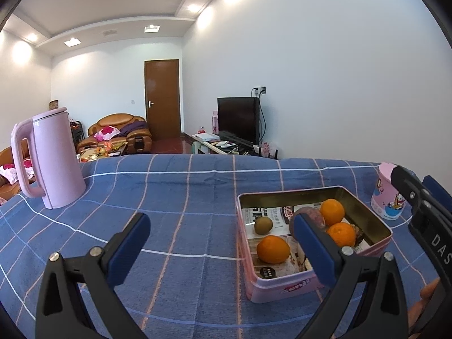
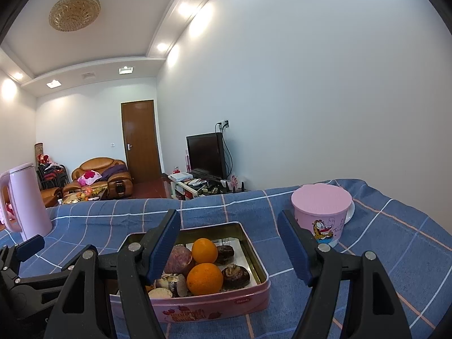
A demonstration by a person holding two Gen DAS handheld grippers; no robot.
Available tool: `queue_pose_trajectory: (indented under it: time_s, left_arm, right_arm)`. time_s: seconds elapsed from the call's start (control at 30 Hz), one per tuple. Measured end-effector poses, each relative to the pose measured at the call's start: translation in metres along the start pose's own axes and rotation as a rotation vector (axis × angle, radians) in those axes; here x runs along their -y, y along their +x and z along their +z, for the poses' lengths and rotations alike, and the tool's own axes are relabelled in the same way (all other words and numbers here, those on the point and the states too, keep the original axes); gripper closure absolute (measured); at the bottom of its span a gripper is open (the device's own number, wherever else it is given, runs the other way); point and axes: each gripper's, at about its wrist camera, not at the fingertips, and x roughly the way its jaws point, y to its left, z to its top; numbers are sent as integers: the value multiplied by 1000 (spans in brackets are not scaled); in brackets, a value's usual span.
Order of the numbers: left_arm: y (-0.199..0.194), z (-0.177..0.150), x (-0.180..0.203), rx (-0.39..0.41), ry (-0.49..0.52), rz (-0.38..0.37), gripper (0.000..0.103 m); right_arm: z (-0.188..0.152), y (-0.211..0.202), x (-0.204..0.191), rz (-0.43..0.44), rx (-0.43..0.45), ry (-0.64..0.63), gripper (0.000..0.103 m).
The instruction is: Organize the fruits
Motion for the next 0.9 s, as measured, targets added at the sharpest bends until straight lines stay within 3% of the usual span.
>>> queue_pose_trajectory:
  time_s: [0.9]
  left_arm:
    - [1, -1, 1, -2, 7, 1, 0]
  right_arm:
    - [0, 1, 0, 0, -2, -1, 30]
